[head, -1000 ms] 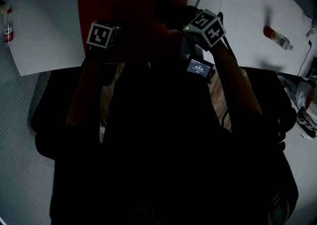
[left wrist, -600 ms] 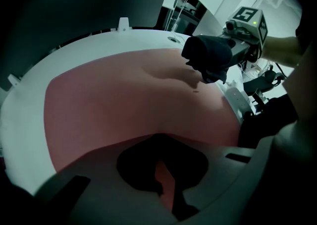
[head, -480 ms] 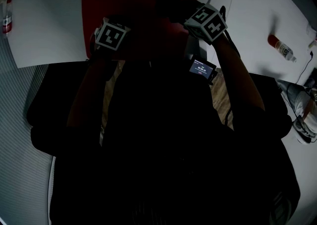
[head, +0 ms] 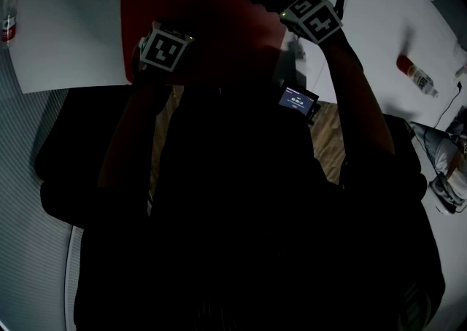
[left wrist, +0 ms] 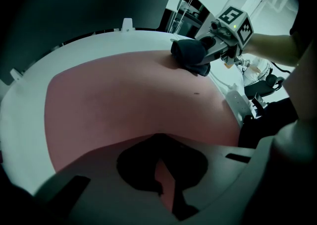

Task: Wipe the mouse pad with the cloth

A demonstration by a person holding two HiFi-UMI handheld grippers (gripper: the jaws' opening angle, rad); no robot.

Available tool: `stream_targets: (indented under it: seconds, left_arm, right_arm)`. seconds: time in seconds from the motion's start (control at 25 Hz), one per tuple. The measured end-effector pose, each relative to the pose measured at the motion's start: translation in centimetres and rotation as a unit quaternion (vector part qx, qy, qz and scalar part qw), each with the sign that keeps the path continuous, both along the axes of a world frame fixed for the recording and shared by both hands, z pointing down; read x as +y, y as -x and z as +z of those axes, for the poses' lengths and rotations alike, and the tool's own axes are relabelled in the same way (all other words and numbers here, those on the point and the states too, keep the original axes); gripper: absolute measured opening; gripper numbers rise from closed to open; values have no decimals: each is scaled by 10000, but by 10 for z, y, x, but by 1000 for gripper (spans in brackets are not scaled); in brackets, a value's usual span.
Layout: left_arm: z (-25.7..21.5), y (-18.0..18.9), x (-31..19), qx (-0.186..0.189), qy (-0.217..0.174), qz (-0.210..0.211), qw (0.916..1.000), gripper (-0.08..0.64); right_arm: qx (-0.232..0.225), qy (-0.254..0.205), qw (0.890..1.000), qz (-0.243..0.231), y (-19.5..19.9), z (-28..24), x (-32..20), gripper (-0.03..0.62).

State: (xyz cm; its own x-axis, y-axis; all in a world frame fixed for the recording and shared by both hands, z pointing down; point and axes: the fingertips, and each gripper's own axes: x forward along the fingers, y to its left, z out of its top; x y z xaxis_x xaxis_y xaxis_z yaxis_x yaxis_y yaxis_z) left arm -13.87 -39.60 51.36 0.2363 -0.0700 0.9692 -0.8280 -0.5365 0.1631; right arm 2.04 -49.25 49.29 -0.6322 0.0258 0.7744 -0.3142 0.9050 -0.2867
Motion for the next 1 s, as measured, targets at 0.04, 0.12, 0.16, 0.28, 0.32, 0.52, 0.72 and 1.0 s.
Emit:
stream_targets:
  seconds: [0.04,0.12,0.16,0.28,0.32,0.52,0.72,1.0]
  left_arm:
    - [-2,0,-2,16,-39,-16,10000,9]
    - [-4,0,-2,18,-39,-69,10000,9]
    - [-4,-1,-1,4,-47,-79,10000,9]
    - [-3,0,2,-92,-82,-99,9999,9]
    - [-2,1,3,-111,-88,-111,9998,9]
    - [-2,2,2,-52,-111,-193,9997,9]
    - [-1,6,2,-4,-239,-275,9993,9]
    - [-1,6,2,40,-326,-338,9989,9]
  right_arm:
    - [143,-113,9997,-165,2,4,1,69]
    - [353,-299,9980,-423,6,11,3,69]
    - [419,-384,9970,-517,8,13,4,69]
    - [511,-592,9950,-614,10,17,6,69]
    - [501,-624,9953,-550,9,17,6,68]
    - [361,-648,9961,-488,21,16,33,66]
    - [78,-527,9850,-1641,64,16,125,66]
    - [317,-1302,9624,-2363,55,22,113,67]
